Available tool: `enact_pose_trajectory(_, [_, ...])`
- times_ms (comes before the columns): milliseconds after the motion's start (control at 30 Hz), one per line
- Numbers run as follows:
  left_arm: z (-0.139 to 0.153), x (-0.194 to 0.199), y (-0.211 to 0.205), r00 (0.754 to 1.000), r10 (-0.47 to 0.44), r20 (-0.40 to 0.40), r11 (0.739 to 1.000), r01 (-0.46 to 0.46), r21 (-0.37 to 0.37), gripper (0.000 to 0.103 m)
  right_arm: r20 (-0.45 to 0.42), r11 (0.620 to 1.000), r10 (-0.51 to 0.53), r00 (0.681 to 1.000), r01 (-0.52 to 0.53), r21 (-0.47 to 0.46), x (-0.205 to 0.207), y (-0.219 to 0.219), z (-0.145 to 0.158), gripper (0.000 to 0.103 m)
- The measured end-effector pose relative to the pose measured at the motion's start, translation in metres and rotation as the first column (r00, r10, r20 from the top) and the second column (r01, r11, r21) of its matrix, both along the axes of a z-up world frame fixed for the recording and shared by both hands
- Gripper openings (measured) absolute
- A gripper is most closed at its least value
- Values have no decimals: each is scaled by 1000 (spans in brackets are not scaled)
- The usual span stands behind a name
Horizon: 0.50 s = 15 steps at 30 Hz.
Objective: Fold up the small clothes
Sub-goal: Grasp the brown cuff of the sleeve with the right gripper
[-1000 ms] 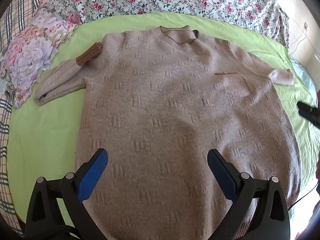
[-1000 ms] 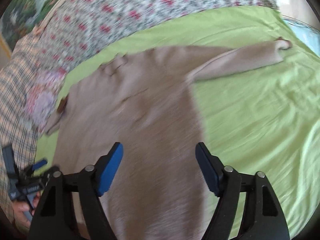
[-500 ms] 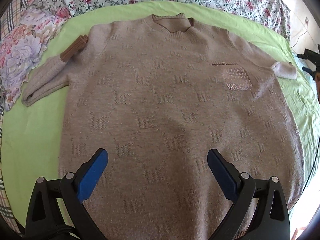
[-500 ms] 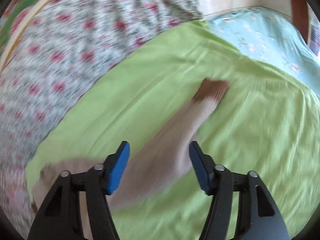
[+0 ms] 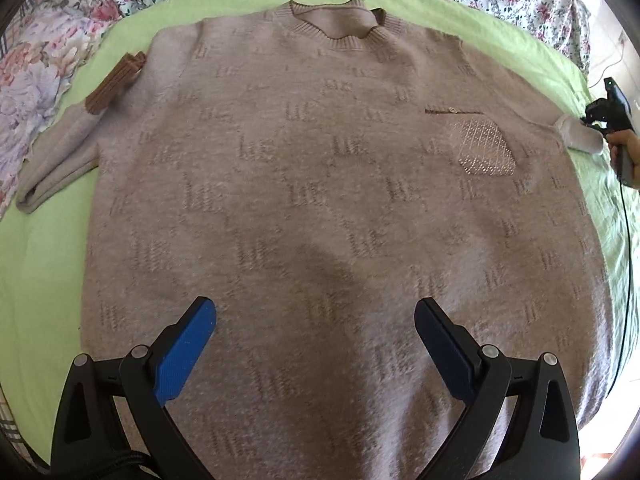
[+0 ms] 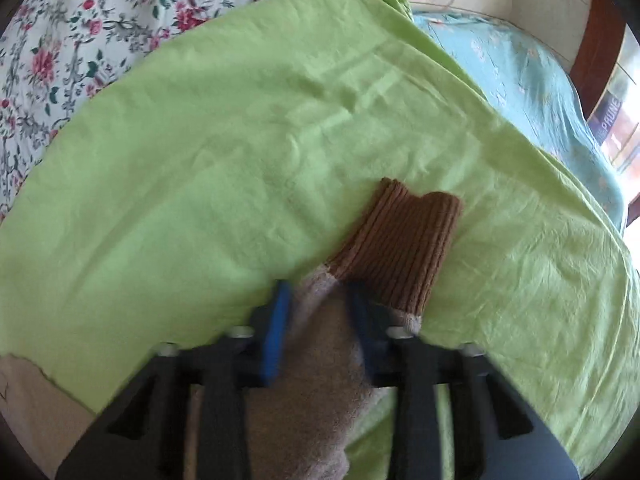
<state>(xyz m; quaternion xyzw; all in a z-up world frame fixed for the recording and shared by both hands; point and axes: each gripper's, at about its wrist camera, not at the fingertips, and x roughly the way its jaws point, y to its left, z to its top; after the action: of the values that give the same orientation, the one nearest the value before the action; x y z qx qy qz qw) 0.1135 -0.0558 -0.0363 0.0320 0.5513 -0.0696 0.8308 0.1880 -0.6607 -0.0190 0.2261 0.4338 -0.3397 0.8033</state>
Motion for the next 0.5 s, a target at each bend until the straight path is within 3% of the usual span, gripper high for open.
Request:
enact_pose_trajectory(133, [8, -3, 0, 1000, -9, 26, 1000, 9, -16, 100, 176, 995, 31, 984, -47, 89, -18, 11, 13, 9])
enact_pose_trajectory(267, [12, -5, 8, 999, 2, 37, 999, 0, -46, 100, 351, 956, 153, 924, -229, 184, -18, 66, 32, 9])
enact_pose_trajectory(367, [12, -6, 17, 999, 14, 36, 997, -11, -72, 100, 412, 898, 276, 868, -385, 210, -3, 128, 41, 9])
enact_pose_trajectory(500, [15, -9, 39, 998, 49, 39, 991, -44, -127, 100, 480, 775, 425, 767, -583, 245, 23, 231, 45, 9])
